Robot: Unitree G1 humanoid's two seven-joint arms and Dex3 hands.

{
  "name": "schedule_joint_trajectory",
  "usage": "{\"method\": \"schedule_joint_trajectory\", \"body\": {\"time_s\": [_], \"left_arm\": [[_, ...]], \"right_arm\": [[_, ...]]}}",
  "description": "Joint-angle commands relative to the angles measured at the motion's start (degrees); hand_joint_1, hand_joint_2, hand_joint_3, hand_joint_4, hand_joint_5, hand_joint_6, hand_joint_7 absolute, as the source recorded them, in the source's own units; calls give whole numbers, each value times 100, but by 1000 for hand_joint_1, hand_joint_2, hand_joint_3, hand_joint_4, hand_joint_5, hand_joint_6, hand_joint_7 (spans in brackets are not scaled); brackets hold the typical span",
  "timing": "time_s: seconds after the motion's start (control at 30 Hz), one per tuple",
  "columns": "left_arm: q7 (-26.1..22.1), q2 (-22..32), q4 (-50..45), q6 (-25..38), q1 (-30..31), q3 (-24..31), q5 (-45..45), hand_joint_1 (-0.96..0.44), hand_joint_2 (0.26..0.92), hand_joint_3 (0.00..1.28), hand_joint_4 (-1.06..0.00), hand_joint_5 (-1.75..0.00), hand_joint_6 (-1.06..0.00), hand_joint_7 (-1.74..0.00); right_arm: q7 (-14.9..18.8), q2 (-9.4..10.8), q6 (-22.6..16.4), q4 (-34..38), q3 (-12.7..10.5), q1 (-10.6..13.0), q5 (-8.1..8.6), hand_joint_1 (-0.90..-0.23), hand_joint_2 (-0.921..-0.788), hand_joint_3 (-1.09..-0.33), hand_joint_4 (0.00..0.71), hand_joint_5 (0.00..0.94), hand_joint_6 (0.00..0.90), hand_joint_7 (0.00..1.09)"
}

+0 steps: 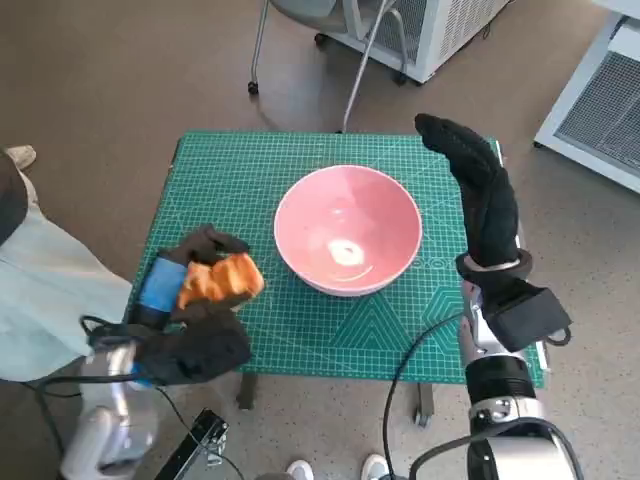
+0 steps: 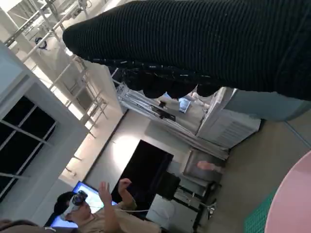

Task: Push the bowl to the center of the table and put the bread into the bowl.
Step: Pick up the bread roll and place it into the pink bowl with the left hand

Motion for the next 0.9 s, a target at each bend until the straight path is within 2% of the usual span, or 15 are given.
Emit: {"method": "schedule_joint_trajectory", "body": {"time_s": [0.03, 0.3, 0.47, 0.63, 0.9], "left_arm": [[-103, -61, -606, 30, -163, 252, -60, 2, 905, 45, -778, -1146, -663, -1051], [-91, -46, -930, -215, -755, 249, 50, 3, 888, 22, -844, -1094, -730, -959], [-72, -120, -814, -446, -1277, 32, 115, 5, 878, 25, -834, -1152, -794, -840], [-64, -332, -234, -640, -1933, -423, 272, 7, 870, 31, -831, -1173, -826, -784], [-1, -721, 1035, -1014, -2710, -1024, 287, 2, 868, 33, -858, -1109, -786, -868]], "right_arm": [[6, 2, 57, 39, -23, 145, -9, -435, -921, -626, 449, 5, 178, 906], [-2, -6, 66, 94, -50, 117, -1, -434, -921, -626, 449, 5, 179, 905], [-30, -8, 70, 101, -60, 106, -12, -433, -921, -627, 449, 5, 179, 905], [-14, -12, 80, 54, -74, 117, 13, -431, -921, -628, 449, 5, 179, 904], [-12, -47, 60, 30, -102, 144, 12, -441, -921, -624, 449, 5, 177, 908]]}}
